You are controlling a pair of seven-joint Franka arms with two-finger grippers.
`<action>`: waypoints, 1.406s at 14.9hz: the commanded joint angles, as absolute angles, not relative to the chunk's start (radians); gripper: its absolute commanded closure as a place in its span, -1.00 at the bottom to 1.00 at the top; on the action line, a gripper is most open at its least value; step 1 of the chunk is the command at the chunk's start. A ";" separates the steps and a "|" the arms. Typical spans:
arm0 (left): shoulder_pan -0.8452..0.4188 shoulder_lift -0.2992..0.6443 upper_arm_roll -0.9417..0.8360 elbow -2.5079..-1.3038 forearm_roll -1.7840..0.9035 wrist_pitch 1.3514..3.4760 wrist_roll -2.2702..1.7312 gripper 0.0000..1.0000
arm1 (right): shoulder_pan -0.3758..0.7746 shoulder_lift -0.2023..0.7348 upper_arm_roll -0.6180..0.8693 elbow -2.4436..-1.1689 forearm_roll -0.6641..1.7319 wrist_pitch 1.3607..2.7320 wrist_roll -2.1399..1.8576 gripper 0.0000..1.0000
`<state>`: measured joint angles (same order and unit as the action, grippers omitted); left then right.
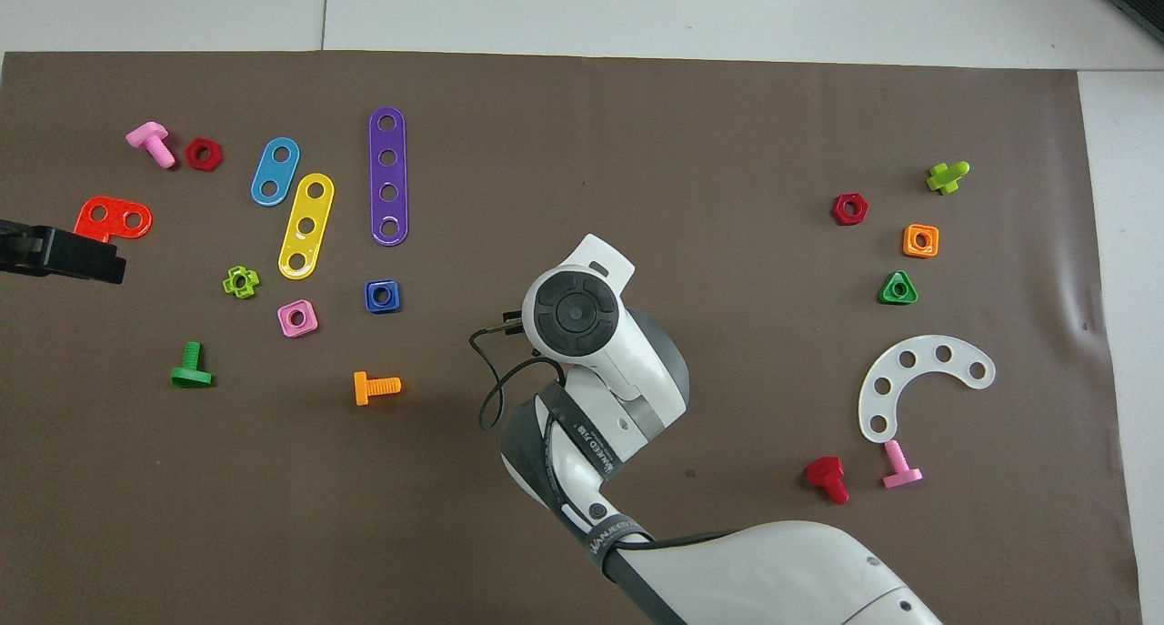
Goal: Unscrew and place screws in storage area
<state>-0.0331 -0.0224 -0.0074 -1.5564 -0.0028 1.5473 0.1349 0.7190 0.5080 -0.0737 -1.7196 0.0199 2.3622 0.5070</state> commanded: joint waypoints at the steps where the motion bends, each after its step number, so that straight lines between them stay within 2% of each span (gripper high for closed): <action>1: -0.032 -0.051 -0.006 -1.585 -0.005 1.539 0.140 -1.00 | 0.715 0.483 -0.071 -1.747 0.021 2.365 0.486 0.35; 15: -0.021 -0.051 0.003 -1.585 -0.005 1.539 0.140 -1.00 | 0.709 0.488 -0.072 -1.753 0.021 2.401 0.482 0.35; 16: -0.021 -0.051 0.003 -1.585 -0.005 1.539 0.140 -1.00 | 0.709 0.486 -0.072 -1.759 0.021 2.401 0.471 0.49; 17: -0.021 -0.051 0.003 -1.585 -0.005 1.539 0.140 -1.00 | 0.707 0.485 -0.071 -1.763 0.023 2.401 0.465 0.99; 21: -0.020 -0.051 0.003 -1.585 -0.005 1.539 0.138 -1.00 | 0.703 0.485 -0.072 -1.758 0.023 2.389 0.489 1.00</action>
